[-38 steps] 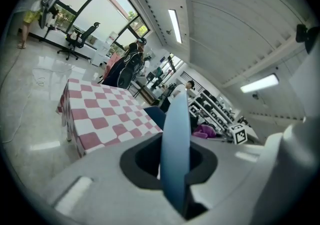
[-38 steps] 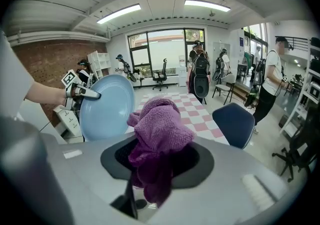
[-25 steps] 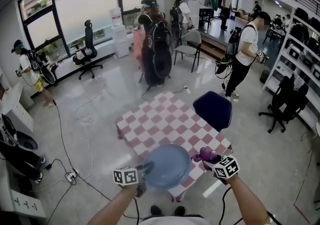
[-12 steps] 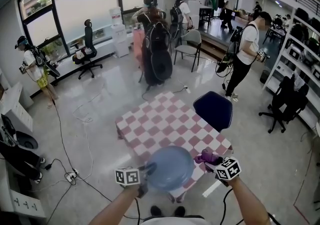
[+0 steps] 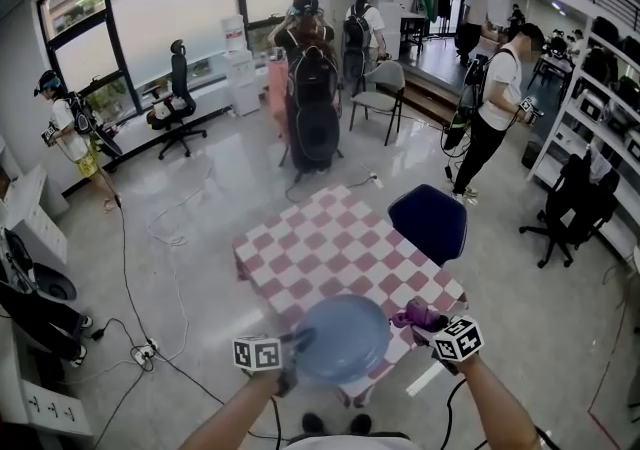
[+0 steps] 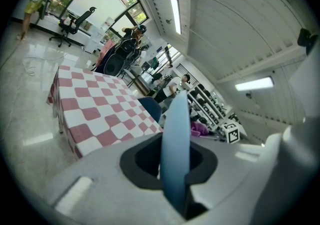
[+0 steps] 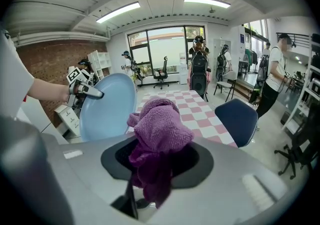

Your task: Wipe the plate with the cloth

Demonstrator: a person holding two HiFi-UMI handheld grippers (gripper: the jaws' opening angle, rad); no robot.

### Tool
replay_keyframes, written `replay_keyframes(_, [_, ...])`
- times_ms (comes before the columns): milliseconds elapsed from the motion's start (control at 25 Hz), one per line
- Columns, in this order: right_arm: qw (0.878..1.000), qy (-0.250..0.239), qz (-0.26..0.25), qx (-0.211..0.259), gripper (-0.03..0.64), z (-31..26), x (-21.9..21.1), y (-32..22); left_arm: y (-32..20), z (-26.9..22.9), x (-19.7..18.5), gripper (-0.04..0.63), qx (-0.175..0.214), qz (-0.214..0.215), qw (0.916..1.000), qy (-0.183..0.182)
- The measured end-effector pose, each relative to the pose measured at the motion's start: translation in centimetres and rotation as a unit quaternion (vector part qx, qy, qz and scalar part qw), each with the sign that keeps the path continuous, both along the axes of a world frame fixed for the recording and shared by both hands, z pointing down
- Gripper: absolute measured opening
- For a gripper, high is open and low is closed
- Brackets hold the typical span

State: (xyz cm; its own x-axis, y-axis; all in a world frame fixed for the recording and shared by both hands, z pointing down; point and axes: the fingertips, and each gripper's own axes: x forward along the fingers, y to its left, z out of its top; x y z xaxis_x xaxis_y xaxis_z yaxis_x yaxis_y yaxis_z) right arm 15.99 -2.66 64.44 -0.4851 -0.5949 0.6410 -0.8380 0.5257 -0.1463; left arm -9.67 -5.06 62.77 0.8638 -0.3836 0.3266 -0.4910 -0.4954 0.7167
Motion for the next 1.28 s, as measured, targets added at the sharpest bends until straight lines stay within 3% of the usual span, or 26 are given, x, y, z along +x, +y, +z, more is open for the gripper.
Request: replay_keyframes(1280, [1.0,0.005,-0.004,0.0,0.147,0.0,0.6,-1.3,-1.3,-0.1,0.7,0.041,-0.001,0.01,0.9999,0.001])
